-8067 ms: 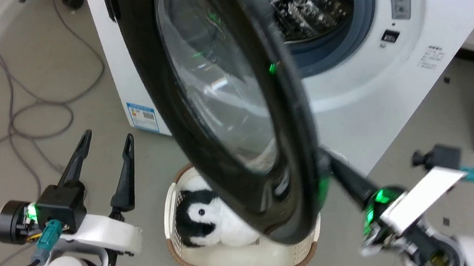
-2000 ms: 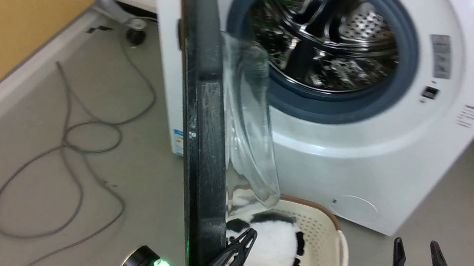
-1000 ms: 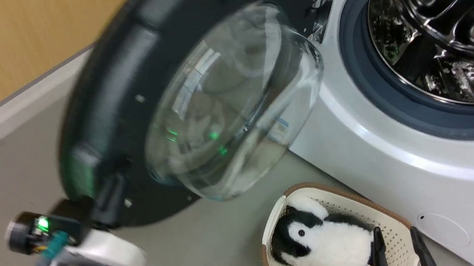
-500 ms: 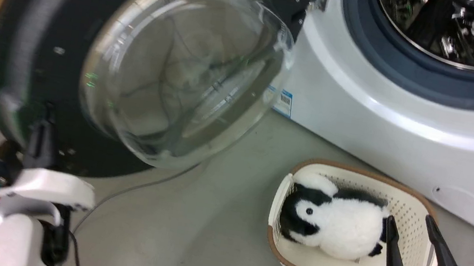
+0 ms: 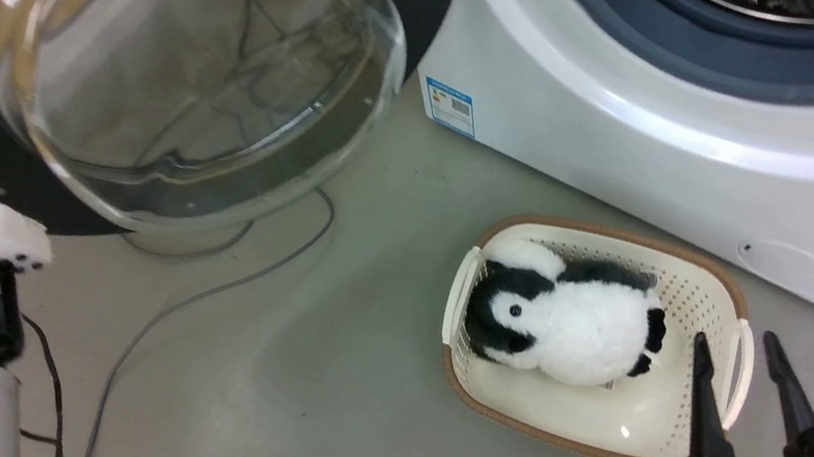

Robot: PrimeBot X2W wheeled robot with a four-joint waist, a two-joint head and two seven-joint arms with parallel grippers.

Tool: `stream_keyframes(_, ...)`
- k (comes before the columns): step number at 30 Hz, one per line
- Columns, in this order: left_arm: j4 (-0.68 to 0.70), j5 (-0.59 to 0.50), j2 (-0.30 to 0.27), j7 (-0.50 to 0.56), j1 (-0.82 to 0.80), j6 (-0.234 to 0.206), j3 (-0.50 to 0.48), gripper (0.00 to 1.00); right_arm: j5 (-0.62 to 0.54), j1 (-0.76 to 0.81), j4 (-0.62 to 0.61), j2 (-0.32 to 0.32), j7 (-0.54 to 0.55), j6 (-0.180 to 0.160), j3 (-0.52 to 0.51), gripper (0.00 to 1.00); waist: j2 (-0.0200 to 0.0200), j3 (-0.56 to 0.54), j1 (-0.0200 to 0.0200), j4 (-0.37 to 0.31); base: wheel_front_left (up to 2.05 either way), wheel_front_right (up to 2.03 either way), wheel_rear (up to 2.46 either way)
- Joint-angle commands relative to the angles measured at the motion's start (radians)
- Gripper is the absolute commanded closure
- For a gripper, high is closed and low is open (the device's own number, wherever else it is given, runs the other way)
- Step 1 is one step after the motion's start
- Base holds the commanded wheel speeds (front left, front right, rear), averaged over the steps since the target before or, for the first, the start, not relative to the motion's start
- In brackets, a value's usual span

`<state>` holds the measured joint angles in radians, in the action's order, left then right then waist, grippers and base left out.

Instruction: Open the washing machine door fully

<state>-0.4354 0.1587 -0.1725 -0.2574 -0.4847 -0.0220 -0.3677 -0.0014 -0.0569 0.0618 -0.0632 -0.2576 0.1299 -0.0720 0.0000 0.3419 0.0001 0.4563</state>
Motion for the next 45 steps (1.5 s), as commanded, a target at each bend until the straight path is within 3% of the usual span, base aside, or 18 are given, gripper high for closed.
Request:
stream_keyframes(1,-0.009,-0.009,-0.007,-0.004,-0.02,0.002,-0.009,1.0,-0.011,-0.013,-0.006,-0.007,-0.004,0.001,-0.005,0.0,0.0,0.012,-0.0001,-0.01,0.0,0.0,0.0)
stream_keyframes(17,-0.182,-0.025,-0.112,-0.004,-0.123,0.031,-0.117,1.0,-0.015,-0.035,-0.024,-0.018,-0.004,0.001,-0.019,0.0,0.0,0.063,-0.0001,-0.048,0.0,0.0,0.0)
stream_keyframes(26,-0.242,-0.046,-0.13,-0.004,-0.153,0.053,-0.127,1.0,-0.017,-0.039,-0.025,-0.016,-0.004,0.001,-0.019,0.0,0.0,0.054,-0.0001,-0.054,0.0,0.0,0.0)
stream_keyframes(35,-0.201,-0.069,-0.109,-0.004,-0.12,0.071,-0.129,1.0,-0.007,-0.021,-0.022,0.002,-0.004,0.001,-0.021,0.0,0.0,-0.029,-0.0001,-0.061,0.0,0.0,0.0)
stream_keyframes(45,-0.043,-0.119,-0.051,-0.004,0.004,0.088,-0.094,1.0,0.018,0.021,-0.02,0.012,-0.004,0.001,-0.015,0.0,0.0,-0.158,-0.0001,-0.087,0.0,0.0,0.0)
